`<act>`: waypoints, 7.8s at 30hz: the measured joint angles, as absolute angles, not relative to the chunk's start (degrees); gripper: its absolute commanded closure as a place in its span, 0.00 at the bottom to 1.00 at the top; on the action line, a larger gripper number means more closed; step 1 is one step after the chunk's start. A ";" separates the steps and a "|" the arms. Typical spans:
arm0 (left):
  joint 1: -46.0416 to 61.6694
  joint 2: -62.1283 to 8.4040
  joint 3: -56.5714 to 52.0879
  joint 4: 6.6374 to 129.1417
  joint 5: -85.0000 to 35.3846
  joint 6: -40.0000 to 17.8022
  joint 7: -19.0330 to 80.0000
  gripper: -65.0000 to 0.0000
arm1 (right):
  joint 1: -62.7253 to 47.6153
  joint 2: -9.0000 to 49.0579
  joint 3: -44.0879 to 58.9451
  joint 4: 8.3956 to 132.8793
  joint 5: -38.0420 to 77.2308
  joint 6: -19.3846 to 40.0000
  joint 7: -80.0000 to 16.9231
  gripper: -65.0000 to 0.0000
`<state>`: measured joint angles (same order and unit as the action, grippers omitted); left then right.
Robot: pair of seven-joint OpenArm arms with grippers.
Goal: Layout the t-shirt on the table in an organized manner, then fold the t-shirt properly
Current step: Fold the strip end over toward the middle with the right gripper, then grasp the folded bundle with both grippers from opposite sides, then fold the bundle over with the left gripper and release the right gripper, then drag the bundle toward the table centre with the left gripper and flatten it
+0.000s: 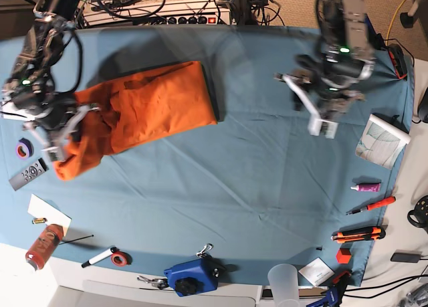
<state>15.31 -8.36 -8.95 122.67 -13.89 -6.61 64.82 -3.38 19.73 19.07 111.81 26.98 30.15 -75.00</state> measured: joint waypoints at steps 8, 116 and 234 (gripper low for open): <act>19.79 -10.17 -18.20 122.67 -22.20 -9.02 65.58 0.58 | -7.18 19.86 0.16 122.28 24.08 25.76 -74.85 1.00; 18.50 4.05 23.55 114.43 -9.67 11.99 50.92 0.41 | 4.45 14.28 5.08 96.05 26.39 35.35 -69.45 1.00; -34.39 -15.22 47.94 84.88 22.76 14.52 72.25 1.00 | 3.46 18.70 10.92 95.09 16.80 25.45 -64.82 1.00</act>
<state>-34.39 -15.22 47.94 84.88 22.76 14.52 72.25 3.46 18.70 10.92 95.09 16.80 25.45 -64.82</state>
